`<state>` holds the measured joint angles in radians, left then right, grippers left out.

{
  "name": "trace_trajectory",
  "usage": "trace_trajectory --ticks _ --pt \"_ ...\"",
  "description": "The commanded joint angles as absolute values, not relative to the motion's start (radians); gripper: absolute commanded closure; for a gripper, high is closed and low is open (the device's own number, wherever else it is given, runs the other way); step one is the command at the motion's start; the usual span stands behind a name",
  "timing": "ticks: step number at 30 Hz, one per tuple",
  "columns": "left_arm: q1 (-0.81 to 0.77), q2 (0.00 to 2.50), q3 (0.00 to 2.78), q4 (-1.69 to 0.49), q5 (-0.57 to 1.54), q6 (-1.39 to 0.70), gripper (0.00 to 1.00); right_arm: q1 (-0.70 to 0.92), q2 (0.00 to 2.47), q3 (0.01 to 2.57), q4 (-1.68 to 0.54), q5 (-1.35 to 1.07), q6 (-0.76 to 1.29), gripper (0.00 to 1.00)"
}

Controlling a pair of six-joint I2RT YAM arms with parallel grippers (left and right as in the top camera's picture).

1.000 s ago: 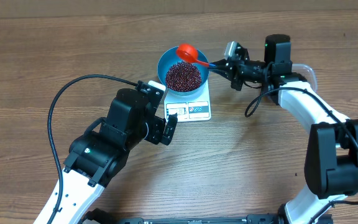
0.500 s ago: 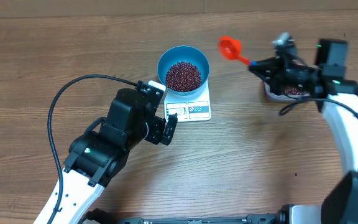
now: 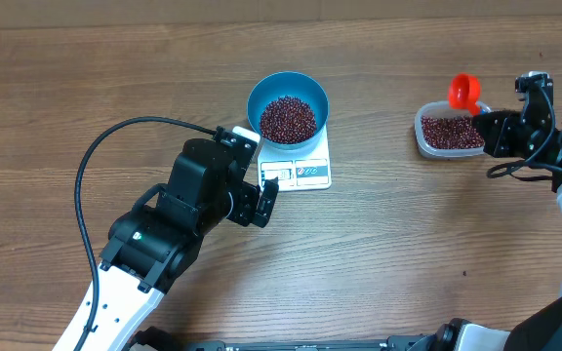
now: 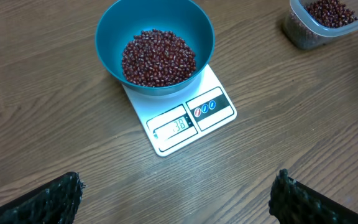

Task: Scoop item into bowl and weigh 150g on scale
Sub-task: 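Carry the empty scoop right back into the bean tub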

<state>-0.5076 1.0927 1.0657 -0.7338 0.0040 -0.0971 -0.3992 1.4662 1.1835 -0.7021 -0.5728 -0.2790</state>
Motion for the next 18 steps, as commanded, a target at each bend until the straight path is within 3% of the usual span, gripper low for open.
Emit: trace_trajectory --ticks 1,18 --pt "-0.501 1.092 1.059 -0.733 -0.004 -0.089 0.00 -0.386 1.479 1.198 -0.715 -0.506 -0.258 0.96" --pt "-0.501 1.092 1.059 -0.733 -0.004 -0.089 0.00 -0.386 1.576 1.197 -0.802 -0.286 -0.228 0.96"
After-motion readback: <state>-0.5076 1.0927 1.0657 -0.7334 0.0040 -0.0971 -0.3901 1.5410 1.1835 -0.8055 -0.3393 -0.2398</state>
